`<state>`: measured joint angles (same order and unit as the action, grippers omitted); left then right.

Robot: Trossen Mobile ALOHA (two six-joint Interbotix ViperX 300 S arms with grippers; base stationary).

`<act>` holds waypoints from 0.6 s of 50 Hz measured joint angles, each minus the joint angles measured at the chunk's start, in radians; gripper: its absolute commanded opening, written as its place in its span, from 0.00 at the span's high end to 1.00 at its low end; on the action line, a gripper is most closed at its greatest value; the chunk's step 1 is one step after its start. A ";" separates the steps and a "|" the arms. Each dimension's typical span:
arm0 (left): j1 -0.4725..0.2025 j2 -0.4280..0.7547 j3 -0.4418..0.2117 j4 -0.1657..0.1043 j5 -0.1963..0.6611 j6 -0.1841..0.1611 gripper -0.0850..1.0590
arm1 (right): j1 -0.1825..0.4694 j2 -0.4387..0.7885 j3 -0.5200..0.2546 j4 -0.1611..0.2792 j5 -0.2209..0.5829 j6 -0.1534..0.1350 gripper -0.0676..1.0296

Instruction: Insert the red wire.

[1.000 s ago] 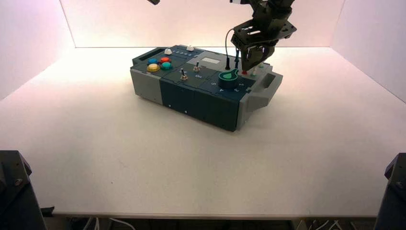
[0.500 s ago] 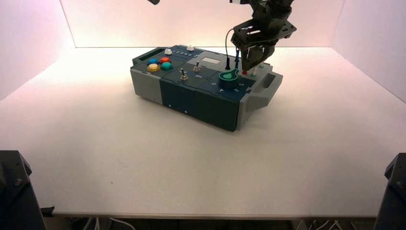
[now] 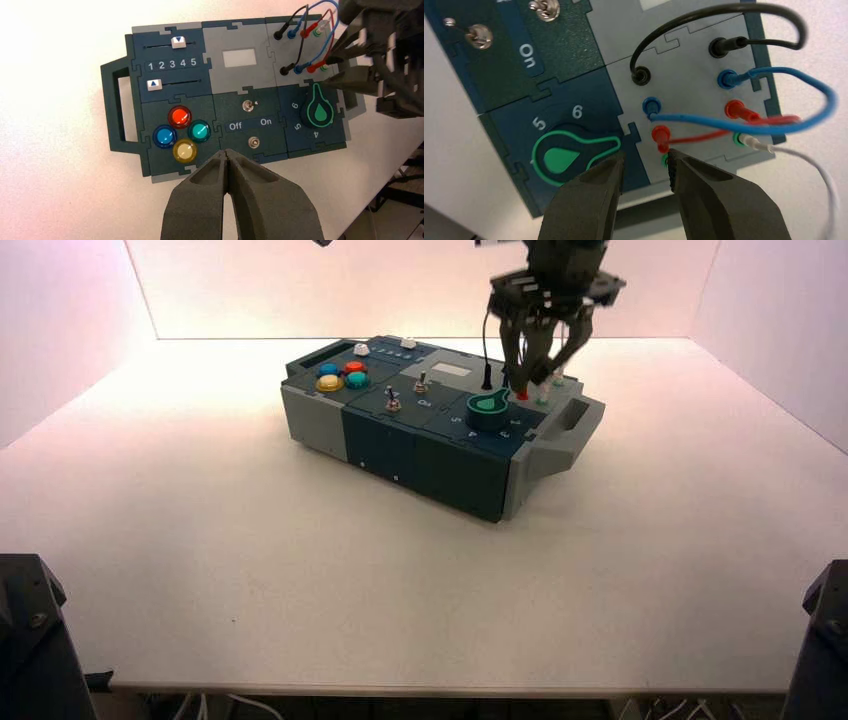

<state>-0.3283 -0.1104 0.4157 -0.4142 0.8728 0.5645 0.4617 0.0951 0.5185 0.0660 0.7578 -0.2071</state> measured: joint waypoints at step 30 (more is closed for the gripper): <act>0.000 0.002 0.000 -0.003 -0.041 -0.002 0.95 | -0.020 -0.153 0.003 -0.025 0.100 -0.002 0.57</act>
<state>-0.3283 -0.1089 0.4157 -0.4172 0.8314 0.5630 0.4418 -0.0583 0.5216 0.0414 0.8575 -0.2086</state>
